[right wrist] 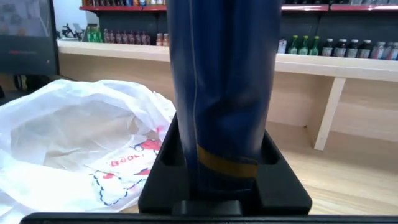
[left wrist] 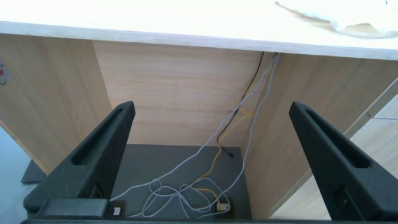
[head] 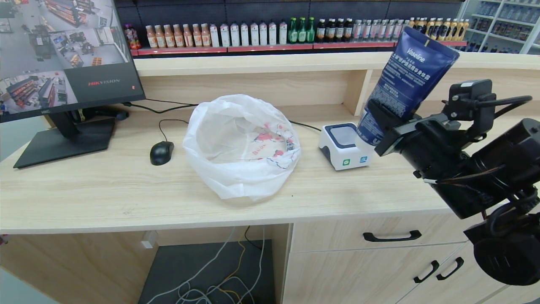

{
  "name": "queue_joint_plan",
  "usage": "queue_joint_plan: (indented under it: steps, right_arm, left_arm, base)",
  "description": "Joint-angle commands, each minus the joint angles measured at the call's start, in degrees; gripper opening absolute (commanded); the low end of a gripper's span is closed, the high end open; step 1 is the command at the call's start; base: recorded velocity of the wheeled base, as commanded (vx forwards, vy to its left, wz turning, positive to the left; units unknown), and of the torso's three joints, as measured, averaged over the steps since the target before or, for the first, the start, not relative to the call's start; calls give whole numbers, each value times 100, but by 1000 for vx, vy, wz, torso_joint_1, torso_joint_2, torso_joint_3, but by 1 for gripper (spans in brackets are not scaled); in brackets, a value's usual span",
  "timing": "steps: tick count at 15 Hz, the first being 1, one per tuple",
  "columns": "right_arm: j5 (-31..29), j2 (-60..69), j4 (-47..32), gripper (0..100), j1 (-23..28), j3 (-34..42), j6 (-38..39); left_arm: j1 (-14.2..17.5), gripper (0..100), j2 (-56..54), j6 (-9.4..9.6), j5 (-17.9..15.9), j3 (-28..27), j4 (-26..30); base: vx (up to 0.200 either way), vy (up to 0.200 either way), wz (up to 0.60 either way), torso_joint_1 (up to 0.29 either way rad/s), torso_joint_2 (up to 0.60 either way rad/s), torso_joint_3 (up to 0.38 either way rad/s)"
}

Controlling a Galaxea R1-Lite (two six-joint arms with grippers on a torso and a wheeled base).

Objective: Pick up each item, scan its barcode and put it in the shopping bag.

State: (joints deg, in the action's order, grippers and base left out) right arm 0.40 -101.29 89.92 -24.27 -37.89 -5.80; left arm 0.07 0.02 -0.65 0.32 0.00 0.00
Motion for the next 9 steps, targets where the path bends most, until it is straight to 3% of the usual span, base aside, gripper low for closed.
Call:
queue_joint_plan:
  steps: [1, 5, 9]
  right_arm:
    - [-5, 4, 8, 0, 1, -114, 0]
    - [4, -93, 8, 0, 1, -404, 44]
    - [-14, -31, 8, 0, 54, -465, 44]
  left_arm:
    - [1, 100, -2, -14, 3, 0, 0]
    - [1, 100, -2, -14, 3, 0, 0]
    - [1, 100, -2, -23, 3, 0, 0]
  base:
    - [0, 0, 0, 0, 0, 0]
    - [0, 0, 0, 0, 0, 0]
    - [0, 200, 0, -2, 2, 2]
